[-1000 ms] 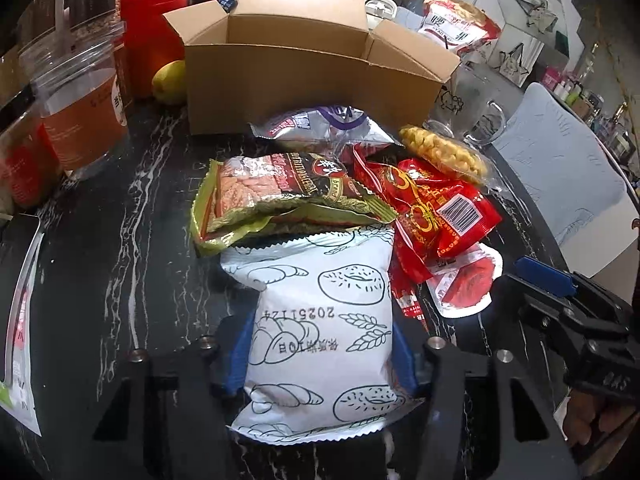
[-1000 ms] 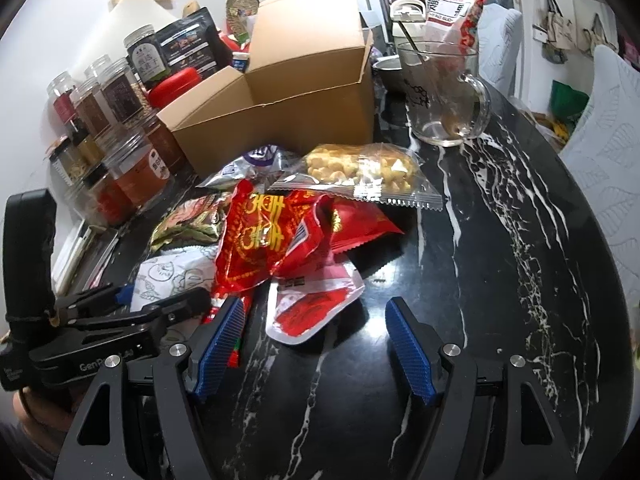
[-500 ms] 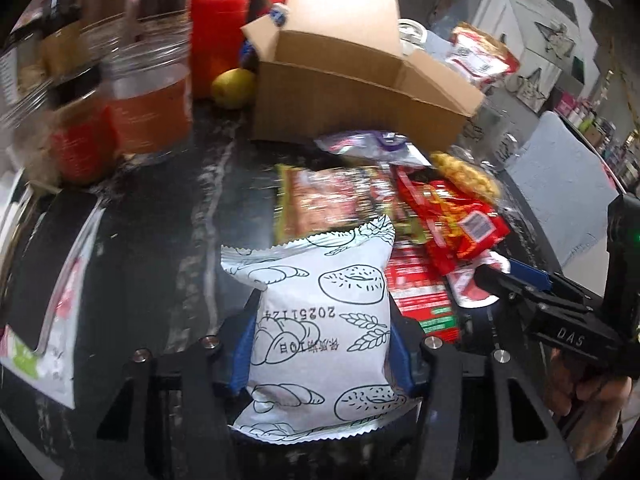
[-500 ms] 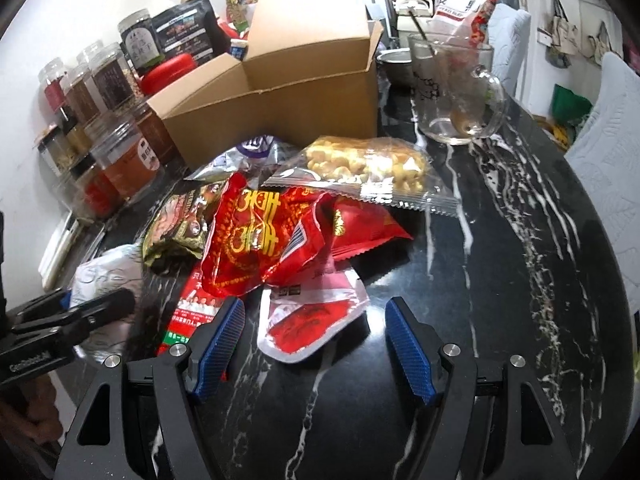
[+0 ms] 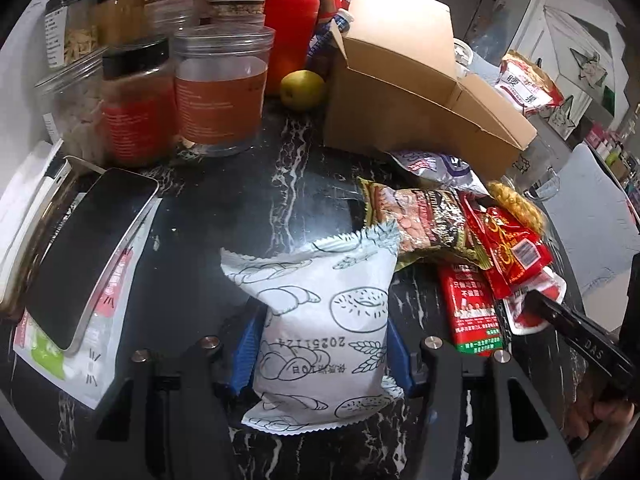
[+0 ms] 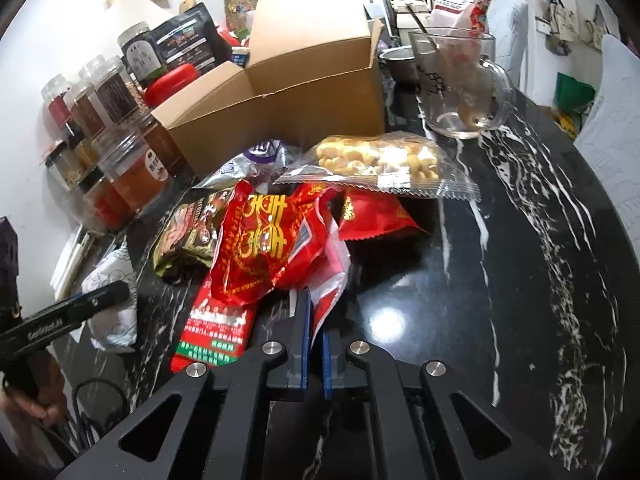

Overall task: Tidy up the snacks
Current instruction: 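Grasp the white bread packet with the left tool while the right tool grasps the pink sachet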

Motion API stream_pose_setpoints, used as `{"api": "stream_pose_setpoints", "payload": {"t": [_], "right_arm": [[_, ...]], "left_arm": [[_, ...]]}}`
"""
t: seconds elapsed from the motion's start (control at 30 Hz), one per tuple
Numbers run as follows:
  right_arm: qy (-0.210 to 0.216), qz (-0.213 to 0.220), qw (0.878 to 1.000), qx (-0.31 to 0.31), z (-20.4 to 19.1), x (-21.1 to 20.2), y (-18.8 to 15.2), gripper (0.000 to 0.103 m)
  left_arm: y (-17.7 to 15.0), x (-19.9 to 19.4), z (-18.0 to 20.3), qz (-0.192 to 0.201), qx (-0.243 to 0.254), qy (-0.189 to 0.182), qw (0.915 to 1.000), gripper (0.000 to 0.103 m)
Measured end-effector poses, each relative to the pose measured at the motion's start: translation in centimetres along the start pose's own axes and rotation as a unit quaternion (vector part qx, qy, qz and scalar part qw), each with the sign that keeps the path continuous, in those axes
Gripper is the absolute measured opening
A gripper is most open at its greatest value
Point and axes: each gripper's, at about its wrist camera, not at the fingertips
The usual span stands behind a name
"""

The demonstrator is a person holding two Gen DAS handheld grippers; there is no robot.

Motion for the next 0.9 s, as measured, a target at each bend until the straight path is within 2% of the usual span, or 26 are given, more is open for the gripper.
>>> {"api": "stream_pose_setpoints", "payload": {"t": [0.2, 0.4, 0.5, 0.53, 0.73, 0.87, 0.9], "right_arm": [[-0.014, -0.012, 1.000, -0.016, 0.5, -2.2, -1.9, 0.004], [-0.049, -0.012, 0.997, -0.057, -0.2, -3.6, -3.1, 0.006], [-0.076, -0.009, 0.994, -0.081, -0.9, -2.7, -3.0, 0.018], [-0.079, -0.007, 0.993, -0.086, -1.1, -2.4, -2.8, 0.027], [-0.061, 0.011, 0.994, -0.093, -1.5, -0.9, -1.6, 0.029], [-0.044, 0.021, 0.996, -0.073, -0.9, -0.4, -1.0, 0.029], [-0.038, 0.021, 0.997, -0.065, -0.7, -0.3, -1.0, 0.028]], "left_arm": [[-0.4, 0.5, 1.9, -0.014, 0.019, -0.018, 0.9996, 0.054], [-0.6, 1.1, 2.8, -0.022, 0.031, 0.000, 0.9993, 0.054], [-0.7, 1.8, 3.2, -0.033, 0.044, 0.011, 0.9984, 0.058], [-0.8, 1.9, 3.5, -0.033, 0.051, 0.017, 0.9980, 0.059], [-1.0, 2.6, 4.7, -0.025, 0.085, 0.053, 0.9947, 0.060], [-0.8, 2.4, 4.0, -0.011, 0.063, 0.027, 0.9976, 0.060], [-0.8, 2.4, 3.8, -0.010, 0.061, 0.025, 0.9978, 0.057]]}}
Point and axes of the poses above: each gripper's, at about its wrist camera, not at the fingertips, and x roughly the way its jaws point, z to its right, y to its top, and after that the axes turned 2 degrees about -x, right-handed
